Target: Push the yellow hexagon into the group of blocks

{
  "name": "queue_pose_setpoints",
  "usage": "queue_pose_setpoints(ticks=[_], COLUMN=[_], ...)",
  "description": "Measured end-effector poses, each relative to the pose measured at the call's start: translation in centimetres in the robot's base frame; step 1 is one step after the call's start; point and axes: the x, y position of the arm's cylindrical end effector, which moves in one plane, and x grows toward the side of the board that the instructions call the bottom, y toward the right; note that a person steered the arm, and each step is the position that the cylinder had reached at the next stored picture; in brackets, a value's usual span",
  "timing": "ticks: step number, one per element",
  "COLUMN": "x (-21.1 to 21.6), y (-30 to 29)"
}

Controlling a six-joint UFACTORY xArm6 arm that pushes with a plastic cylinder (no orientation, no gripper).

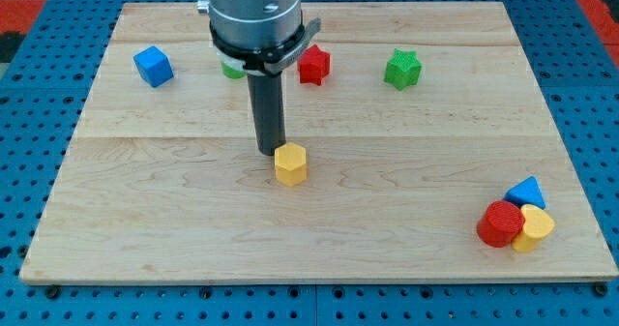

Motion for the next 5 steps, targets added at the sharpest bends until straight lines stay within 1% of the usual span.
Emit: queue_pose_setpoints(ticks=[1, 2, 3, 4, 5], x=[1.6, 1.6, 2.8, 3.5, 3.4], y=[0.3, -2.2, -5.0, -3.2, 3.0])
